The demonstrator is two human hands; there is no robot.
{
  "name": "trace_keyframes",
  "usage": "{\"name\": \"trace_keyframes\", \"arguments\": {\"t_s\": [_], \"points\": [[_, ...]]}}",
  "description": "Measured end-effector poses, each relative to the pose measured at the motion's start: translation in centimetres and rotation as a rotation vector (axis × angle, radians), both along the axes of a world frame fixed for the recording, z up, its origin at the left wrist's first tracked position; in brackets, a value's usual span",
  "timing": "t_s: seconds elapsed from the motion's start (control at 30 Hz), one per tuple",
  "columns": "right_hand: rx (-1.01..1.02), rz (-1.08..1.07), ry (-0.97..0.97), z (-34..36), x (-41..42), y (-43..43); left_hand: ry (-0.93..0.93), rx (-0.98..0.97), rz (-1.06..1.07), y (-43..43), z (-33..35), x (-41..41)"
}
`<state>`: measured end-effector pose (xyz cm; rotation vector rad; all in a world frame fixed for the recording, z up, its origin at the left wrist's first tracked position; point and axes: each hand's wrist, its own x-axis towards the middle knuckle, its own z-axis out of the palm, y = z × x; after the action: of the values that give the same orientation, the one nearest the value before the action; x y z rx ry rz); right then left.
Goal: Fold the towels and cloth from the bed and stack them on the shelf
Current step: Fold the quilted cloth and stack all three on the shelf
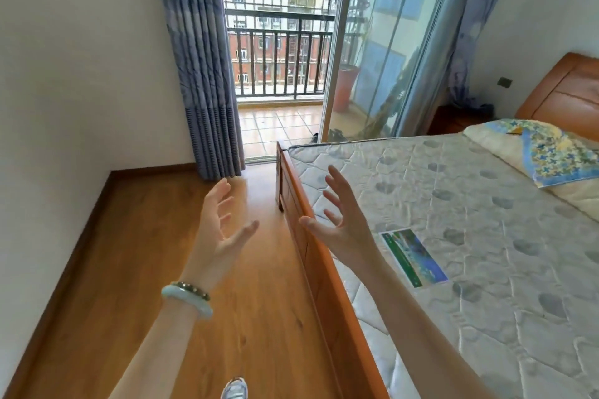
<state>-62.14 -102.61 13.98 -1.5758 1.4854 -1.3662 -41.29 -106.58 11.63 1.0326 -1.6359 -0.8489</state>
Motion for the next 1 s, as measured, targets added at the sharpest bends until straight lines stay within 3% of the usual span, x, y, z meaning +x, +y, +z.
{"name": "trace_keyframes", "arguments": {"t_s": [0.43,1.0], "points": [[-0.026,-0.104,-0.123,1.0,5.2,-33.3,-0.047,0.052,-0.111,-36.1,1.2,3.5],[0.036,-0.233,-0.178,-3.0,-3.2,-74.1,-0.112,0.098,-0.209,-79.2,-2.1,-3.2]]}}
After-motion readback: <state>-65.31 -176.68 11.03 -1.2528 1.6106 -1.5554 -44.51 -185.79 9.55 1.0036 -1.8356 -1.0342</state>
